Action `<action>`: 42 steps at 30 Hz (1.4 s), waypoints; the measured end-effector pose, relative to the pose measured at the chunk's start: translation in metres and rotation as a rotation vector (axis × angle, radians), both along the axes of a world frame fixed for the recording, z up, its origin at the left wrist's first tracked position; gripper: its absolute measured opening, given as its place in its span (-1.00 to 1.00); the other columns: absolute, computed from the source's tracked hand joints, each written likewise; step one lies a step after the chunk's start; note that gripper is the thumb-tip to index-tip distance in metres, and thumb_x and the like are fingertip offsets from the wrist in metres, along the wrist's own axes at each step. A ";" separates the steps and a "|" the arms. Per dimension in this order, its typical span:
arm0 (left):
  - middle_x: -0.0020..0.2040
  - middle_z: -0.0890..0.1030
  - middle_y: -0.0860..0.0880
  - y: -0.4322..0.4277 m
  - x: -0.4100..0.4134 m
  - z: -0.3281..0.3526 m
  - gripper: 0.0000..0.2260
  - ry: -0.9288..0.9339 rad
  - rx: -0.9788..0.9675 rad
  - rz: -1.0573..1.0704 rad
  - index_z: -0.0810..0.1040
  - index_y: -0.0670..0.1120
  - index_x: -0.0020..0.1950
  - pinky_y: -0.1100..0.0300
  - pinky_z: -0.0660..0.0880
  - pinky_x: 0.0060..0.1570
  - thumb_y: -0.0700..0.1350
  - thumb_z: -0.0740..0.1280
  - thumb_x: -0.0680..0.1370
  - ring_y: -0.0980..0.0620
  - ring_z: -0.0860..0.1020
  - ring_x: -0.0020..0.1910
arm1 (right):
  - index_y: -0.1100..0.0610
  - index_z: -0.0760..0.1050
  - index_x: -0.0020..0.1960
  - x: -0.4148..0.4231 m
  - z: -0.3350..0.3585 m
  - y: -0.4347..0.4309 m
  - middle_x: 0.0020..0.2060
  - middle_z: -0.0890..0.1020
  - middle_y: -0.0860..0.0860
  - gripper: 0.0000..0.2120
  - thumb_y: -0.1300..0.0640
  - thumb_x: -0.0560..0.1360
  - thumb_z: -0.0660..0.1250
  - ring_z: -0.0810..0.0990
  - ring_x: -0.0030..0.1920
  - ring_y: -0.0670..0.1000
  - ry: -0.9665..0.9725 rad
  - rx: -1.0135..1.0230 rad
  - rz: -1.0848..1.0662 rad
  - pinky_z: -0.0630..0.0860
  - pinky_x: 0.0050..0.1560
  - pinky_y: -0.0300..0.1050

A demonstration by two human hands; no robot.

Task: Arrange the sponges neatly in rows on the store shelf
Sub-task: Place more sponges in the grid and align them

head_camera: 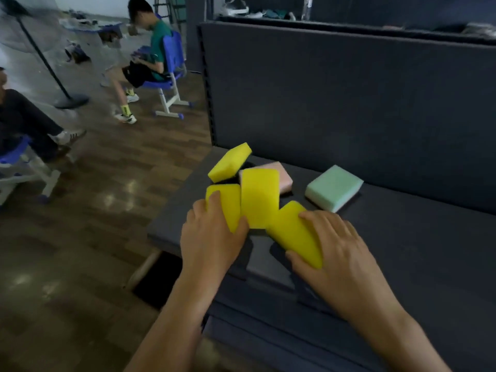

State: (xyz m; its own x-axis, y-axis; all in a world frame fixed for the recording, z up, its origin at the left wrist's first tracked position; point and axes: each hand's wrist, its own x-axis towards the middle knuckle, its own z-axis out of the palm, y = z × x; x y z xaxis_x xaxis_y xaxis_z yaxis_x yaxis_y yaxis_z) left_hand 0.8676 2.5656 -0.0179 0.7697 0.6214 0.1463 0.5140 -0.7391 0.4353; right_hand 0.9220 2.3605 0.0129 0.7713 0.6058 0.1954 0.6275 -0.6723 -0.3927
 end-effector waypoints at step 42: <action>0.30 0.46 -0.02 -0.661 -0.070 0.010 -0.33 -0.120 -0.084 -1.681 0.37 -0.01 0.44 -0.01 0.48 0.09 0.01 0.49 0.37 -0.08 0.45 0.15 | 0.03 0.42 0.35 -0.305 -0.022 -0.582 0.27 0.52 0.01 -0.39 -0.05 0.36 0.53 0.53 0.15 0.12 -0.117 0.019 -1.479 0.54 0.09 0.09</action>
State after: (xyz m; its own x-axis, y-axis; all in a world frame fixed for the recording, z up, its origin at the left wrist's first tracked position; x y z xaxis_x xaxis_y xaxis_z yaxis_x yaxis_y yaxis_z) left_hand 0.7976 1.9051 -0.0078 0.5273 -0.8087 0.2606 -0.7995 -0.3685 0.4743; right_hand 0.6168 1.7786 -0.0086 0.6503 -0.6991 0.2972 -0.5771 -0.7091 -0.4052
